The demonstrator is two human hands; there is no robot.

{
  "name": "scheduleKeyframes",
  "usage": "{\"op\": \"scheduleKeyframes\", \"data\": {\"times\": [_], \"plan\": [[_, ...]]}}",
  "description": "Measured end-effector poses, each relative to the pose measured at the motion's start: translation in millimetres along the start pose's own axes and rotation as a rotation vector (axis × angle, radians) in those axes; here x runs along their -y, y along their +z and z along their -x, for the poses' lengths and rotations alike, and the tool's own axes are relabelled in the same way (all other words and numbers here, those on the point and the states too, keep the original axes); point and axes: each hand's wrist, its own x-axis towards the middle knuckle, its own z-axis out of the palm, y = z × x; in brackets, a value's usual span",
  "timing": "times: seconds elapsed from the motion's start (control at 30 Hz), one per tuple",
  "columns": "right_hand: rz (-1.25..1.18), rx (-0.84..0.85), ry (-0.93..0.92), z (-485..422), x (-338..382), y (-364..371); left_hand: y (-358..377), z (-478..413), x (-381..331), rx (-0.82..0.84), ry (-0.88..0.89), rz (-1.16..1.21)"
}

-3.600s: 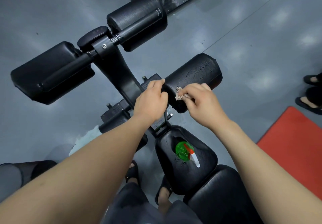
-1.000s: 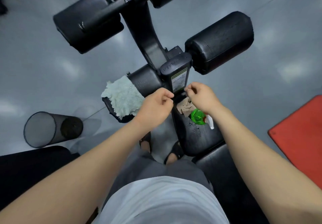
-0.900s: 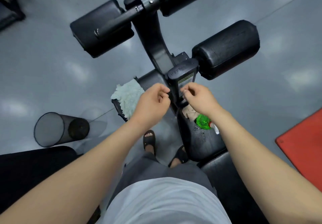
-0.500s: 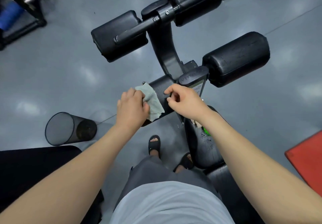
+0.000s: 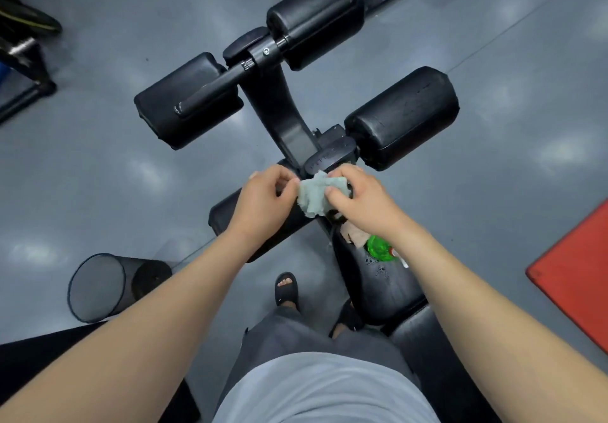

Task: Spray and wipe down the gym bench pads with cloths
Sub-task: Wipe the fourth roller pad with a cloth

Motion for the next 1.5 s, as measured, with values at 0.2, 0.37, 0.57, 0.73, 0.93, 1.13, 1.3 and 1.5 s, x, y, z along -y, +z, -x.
{"op": "scheduleKeyframes", "data": {"times": [0.2,0.37,0.57,0.73,0.93,1.13,1.3,1.5], "plan": [[-0.164,-0.25,0.247,14.5,-29.1,-42.1,24.4,-34.2,-38.8,0.065,0.043,-0.058],[-0.27,-0.589,0.332,10.4,-55.1,-72.7,55.2,-66.3,-60.6,0.082,0.143,-0.104],[-0.248,-0.819,0.292,-19.7,-53.9,-98.6,79.3,-96.4,-65.6,0.157,0.129,-0.18],[0.089,-0.65,-0.007,-43.9,-65.4,-76.6,94.4,-110.8,-56.8,0.229,0.154,-0.249],[0.344,-0.432,-0.086,-40.4,-81.5,-52.6,105.9,-124.0,-51.5,0.235,0.205,-0.43],[0.499,-0.353,-0.238,-45.3,-77.6,-63.3,110.0,-128.5,-50.1,0.208,0.239,-0.498],[0.658,-0.357,-0.333,-64.2,-94.3,-97.5,110.6,-130.2,-51.5,0.215,0.23,-0.516],[0.488,-0.577,-0.19,-84.1,-87.4,-113.0,111.7,-128.7,-52.4,0.179,0.222,-0.532]]}}
